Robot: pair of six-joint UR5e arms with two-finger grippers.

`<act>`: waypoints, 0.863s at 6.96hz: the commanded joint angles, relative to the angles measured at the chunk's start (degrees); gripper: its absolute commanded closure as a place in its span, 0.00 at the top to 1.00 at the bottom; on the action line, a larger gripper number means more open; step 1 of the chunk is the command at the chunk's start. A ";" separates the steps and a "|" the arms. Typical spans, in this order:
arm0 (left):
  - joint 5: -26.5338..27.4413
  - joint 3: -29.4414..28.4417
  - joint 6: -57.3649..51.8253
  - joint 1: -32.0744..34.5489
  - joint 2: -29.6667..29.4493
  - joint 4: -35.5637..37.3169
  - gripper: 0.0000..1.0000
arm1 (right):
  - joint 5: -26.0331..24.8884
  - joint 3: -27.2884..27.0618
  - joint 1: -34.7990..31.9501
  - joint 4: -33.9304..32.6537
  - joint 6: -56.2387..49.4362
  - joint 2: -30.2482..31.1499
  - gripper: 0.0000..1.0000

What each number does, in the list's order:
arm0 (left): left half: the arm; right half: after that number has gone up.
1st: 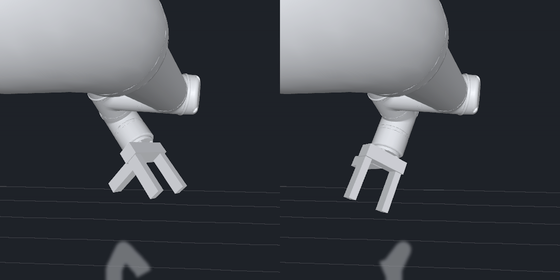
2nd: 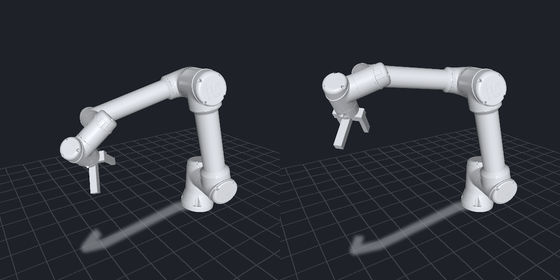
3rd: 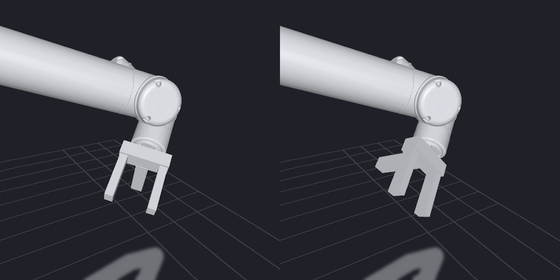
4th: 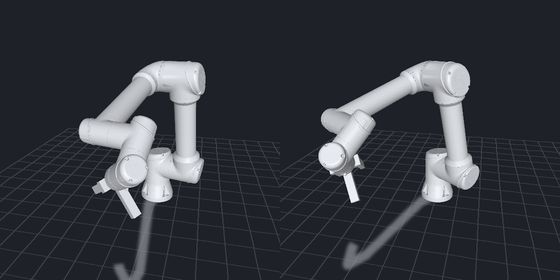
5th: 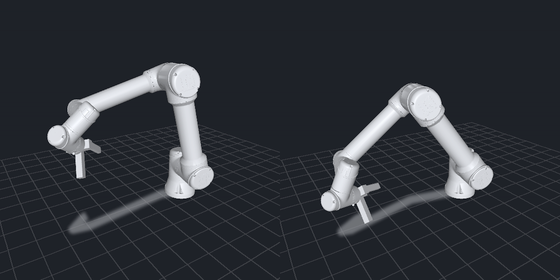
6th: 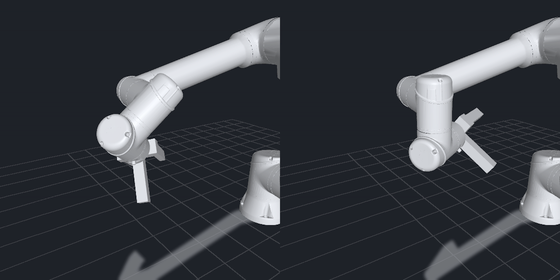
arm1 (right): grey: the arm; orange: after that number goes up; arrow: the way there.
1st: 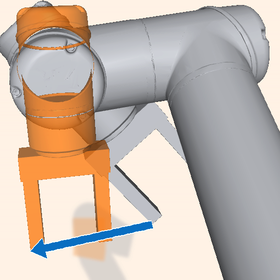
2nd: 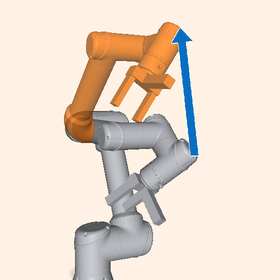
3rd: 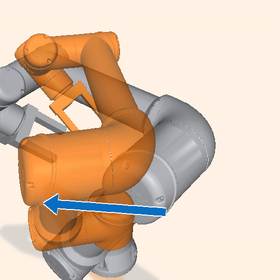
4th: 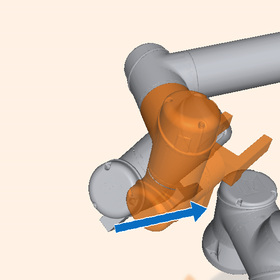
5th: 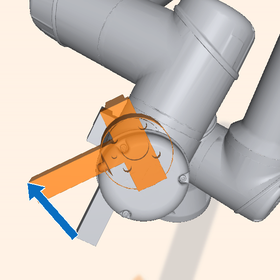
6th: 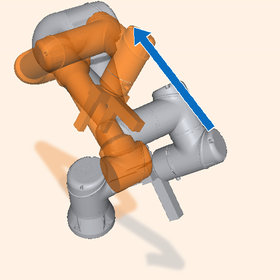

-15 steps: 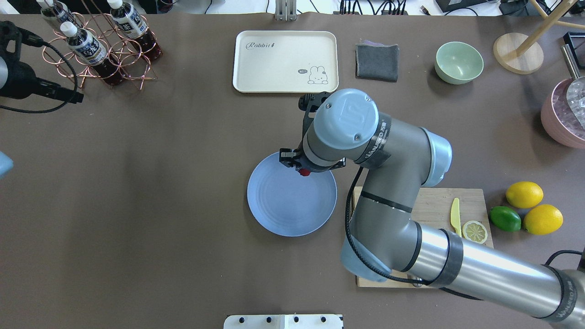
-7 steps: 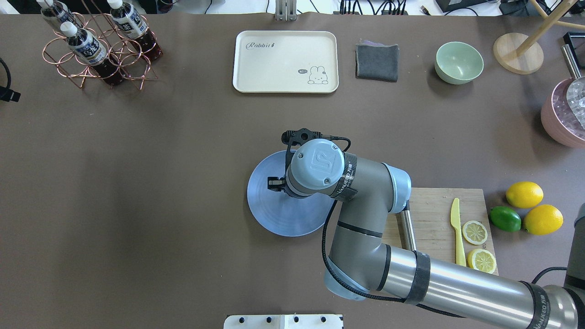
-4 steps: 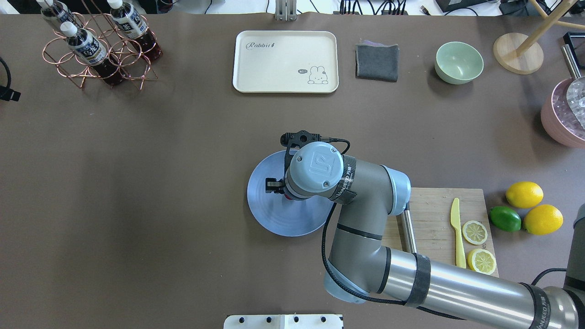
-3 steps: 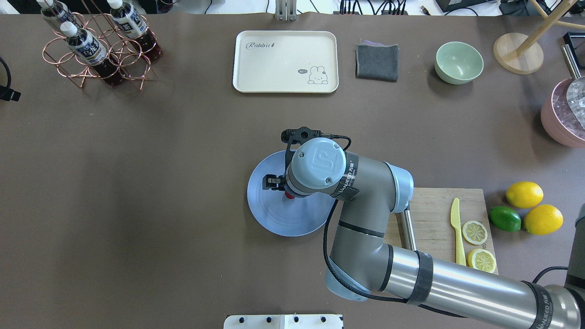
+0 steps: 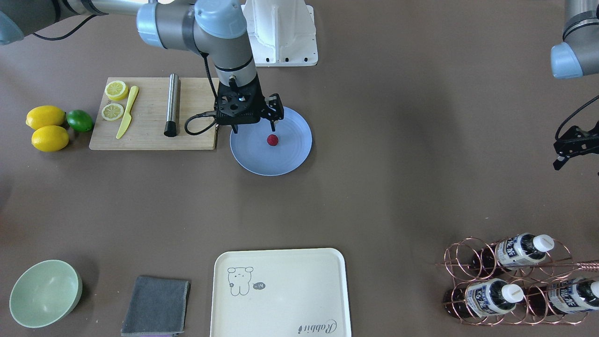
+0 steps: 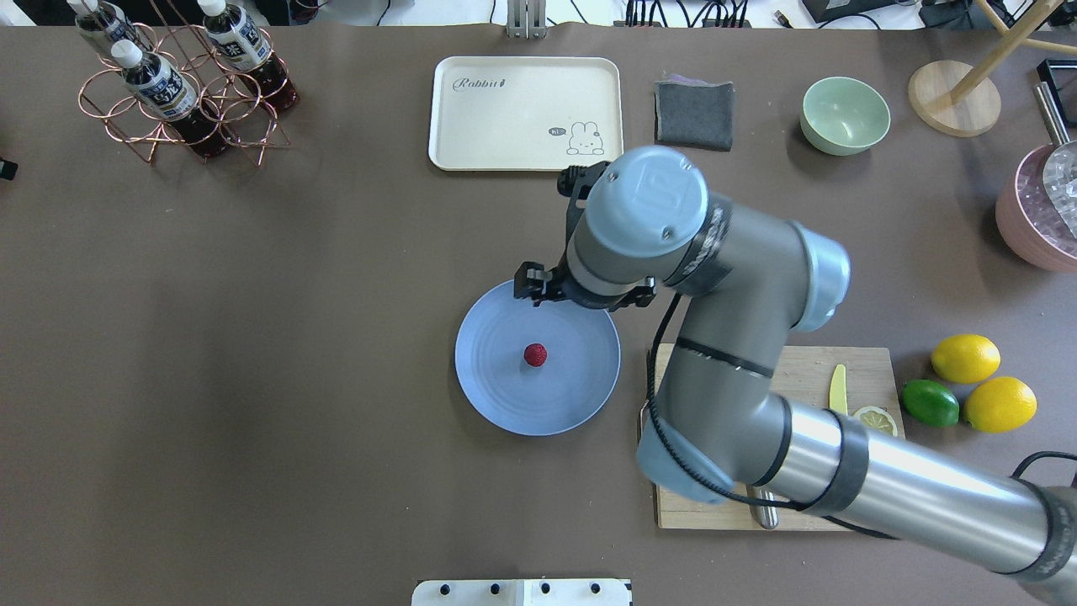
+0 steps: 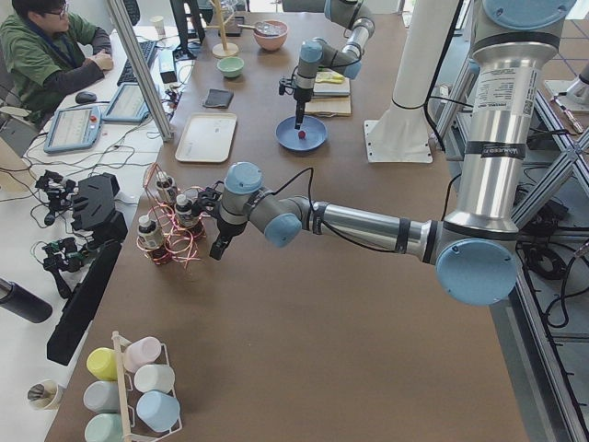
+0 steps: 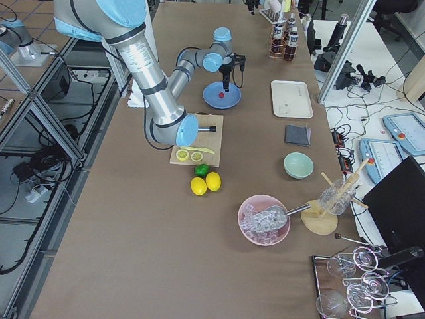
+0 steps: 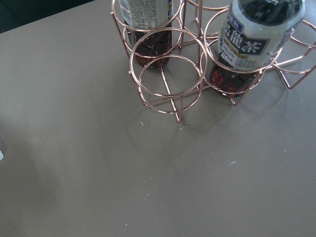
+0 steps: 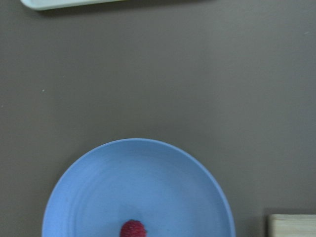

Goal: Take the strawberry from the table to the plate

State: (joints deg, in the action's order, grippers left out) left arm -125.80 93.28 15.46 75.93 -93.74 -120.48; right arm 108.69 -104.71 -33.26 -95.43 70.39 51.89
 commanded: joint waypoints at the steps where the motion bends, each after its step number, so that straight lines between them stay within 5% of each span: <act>1: -0.58 0.15 -11.53 7.27 3.20 3.03 0.98 | 7.74 -7.95 -12.64 -9.75 -16.67 8.00 1.00; 3: -0.41 0.59 -27.43 18.06 2.96 17.48 0.98 | 12.76 -7.71 -26.44 -9.86 -42.76 20.65 1.00; 4: -0.41 1.90 -29.07 20.73 2.43 25.04 0.98 | 19.30 -6.05 -37.04 -9.95 -54.89 25.23 1.00; 5: -0.58 4.00 -29.17 21.28 2.34 31.12 0.98 | 25.81 -3.95 -44.28 -9.60 -61.54 29.19 1.00; 6: -0.76 4.80 -28.74 21.80 3.21 32.05 0.98 | 25.96 -2.10 -47.83 -9.16 -65.08 32.19 1.00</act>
State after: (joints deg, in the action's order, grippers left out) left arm -126.38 96.69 -13.04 96.66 -91.08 -92.10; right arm 131.70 -109.03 -74.74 -105.01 11.90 79.85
